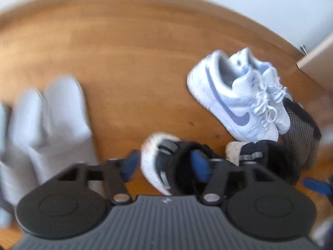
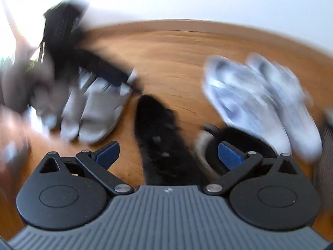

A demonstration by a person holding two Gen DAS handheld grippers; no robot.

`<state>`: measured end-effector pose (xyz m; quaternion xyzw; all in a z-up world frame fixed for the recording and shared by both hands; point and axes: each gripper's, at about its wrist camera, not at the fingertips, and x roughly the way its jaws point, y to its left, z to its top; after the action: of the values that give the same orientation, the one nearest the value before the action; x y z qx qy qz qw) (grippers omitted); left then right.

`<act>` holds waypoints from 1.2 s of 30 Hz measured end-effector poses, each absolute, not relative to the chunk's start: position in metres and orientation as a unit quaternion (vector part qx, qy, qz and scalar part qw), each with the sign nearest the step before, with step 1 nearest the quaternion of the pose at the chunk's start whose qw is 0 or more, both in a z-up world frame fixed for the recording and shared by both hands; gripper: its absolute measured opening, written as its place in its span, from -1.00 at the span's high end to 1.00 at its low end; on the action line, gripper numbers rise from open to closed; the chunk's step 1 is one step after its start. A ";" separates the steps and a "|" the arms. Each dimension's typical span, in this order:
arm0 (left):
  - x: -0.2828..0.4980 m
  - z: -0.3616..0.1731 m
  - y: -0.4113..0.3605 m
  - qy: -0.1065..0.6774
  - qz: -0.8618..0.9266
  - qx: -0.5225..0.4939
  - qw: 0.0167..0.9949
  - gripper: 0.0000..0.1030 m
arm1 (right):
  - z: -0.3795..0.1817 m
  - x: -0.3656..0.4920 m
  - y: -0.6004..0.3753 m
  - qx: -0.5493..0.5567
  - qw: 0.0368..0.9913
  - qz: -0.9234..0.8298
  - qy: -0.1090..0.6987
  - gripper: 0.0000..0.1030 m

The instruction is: Organize scattered shoes

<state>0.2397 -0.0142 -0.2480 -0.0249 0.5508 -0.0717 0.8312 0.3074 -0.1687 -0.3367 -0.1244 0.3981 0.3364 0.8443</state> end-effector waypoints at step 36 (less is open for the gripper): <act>0.078 -0.113 0.228 0.482 -0.002 -0.129 0.866 -0.67 | -0.398 0.462 0.051 0.054 0.747 0.211 0.628 -0.27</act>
<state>0.0783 0.2277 -0.1132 -0.1287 0.4823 -0.0021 0.8665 0.4622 0.0509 -0.3978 0.0539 0.6281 0.2105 0.7472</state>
